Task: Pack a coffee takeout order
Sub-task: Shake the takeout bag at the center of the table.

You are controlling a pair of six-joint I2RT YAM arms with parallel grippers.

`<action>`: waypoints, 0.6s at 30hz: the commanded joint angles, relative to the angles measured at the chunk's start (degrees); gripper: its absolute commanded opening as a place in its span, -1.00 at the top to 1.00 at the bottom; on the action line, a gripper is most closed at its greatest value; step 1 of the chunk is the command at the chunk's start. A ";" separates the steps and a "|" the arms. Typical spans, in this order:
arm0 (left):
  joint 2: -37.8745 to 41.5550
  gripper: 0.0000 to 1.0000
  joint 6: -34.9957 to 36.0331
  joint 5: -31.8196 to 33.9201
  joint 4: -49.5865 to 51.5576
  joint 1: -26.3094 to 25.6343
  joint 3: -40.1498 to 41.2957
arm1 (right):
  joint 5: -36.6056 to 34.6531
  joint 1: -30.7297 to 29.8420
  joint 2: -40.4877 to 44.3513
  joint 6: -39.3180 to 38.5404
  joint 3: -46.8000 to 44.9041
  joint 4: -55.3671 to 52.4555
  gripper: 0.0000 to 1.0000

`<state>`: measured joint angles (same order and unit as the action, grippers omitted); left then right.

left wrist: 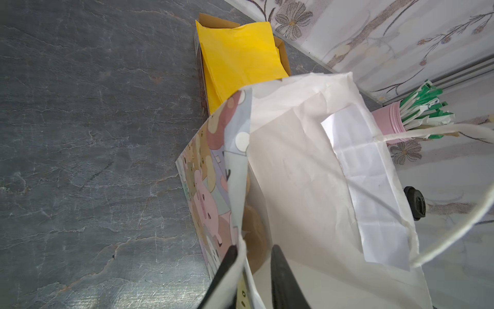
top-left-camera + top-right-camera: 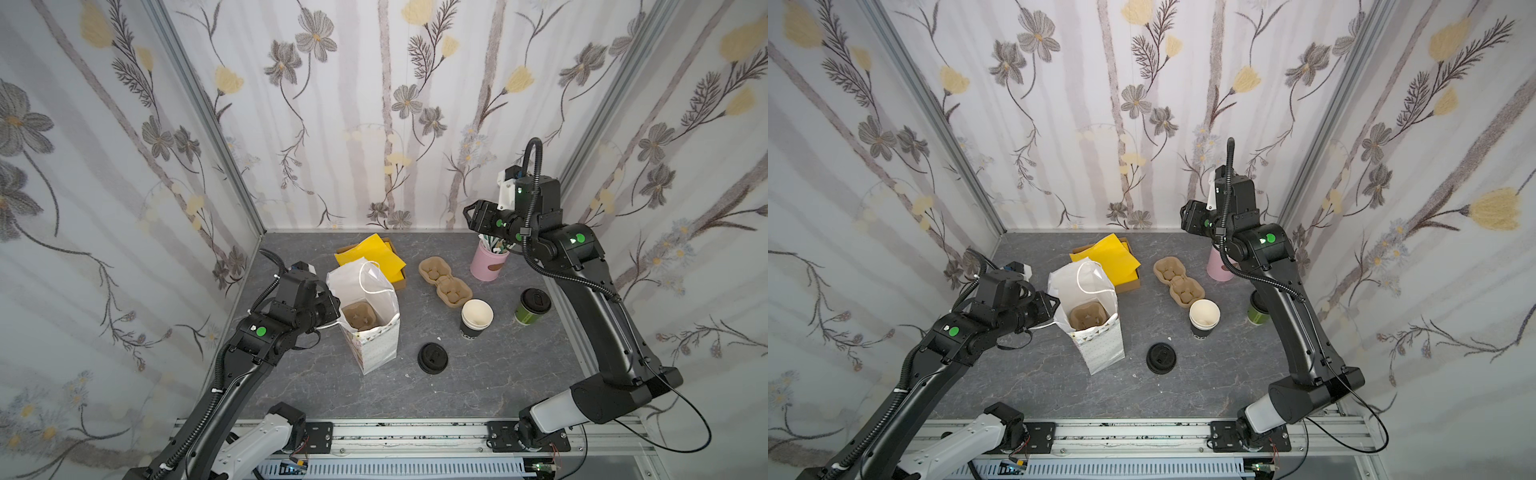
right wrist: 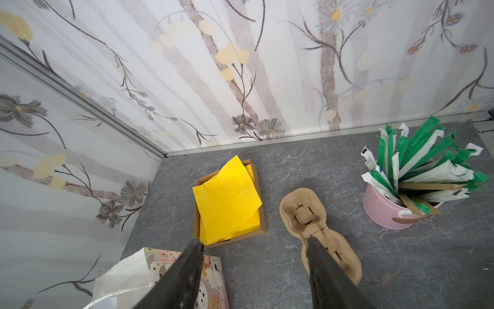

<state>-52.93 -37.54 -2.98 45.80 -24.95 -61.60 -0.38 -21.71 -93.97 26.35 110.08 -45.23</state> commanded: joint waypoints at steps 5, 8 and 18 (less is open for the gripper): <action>0.45 0.42 -4.33 1.99 0.17 0.09 1.94 | 1.55 3.40 7.63 -3.59 -9.09 4.20 -0.26; 0.02 0.44 -5.55 0.02 0.18 0.08 1.46 | 3.97 4.09 10.04 -4.23 -12.20 5.38 -0.26; -0.34 0.69 -11.67 -3.91 0.17 0.09 2.25 | 8.84 5.73 16.13 -4.55 -21.70 5.67 -0.26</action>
<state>-53.19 -46.81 -6.00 46.06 -24.91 -59.33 6.24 -16.40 -78.78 22.35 89.89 -42.68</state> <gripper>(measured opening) 0.154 0.630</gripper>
